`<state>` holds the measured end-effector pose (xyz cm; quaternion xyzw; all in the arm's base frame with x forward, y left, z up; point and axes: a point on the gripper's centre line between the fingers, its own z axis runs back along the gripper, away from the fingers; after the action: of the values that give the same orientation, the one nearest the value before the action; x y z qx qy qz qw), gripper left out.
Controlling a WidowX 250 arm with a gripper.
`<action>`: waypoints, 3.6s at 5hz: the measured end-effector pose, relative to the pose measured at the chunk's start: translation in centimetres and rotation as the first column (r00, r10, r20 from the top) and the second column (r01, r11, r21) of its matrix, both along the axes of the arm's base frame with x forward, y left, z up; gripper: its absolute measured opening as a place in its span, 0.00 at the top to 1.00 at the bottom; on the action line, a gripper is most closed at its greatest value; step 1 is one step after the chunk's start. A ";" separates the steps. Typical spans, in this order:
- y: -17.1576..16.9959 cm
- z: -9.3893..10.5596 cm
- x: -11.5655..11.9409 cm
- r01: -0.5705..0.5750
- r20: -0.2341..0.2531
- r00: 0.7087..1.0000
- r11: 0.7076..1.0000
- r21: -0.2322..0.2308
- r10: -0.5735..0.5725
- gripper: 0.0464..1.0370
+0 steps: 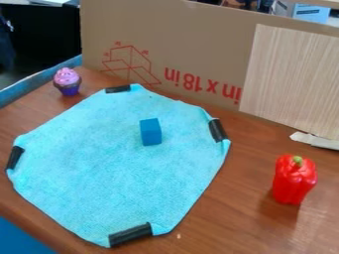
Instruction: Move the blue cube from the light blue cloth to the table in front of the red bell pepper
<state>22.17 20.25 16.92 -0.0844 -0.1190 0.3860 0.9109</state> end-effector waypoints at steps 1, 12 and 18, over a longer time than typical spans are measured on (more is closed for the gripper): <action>0.0 -0.8 0.1 0.001 -0.014 1.000 1.000 -0.018 -0.002 0.04; -14.8 -10.8 13.7 -0.024 0.049 0.999 0.974 0.224 0.013 0.04; -18.2 -8.4 12.2 0.106 0.092 0.988 0.976 0.188 -0.125 0.47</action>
<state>34.37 2.01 8.48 -0.0275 -0.1958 0.3148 0.9284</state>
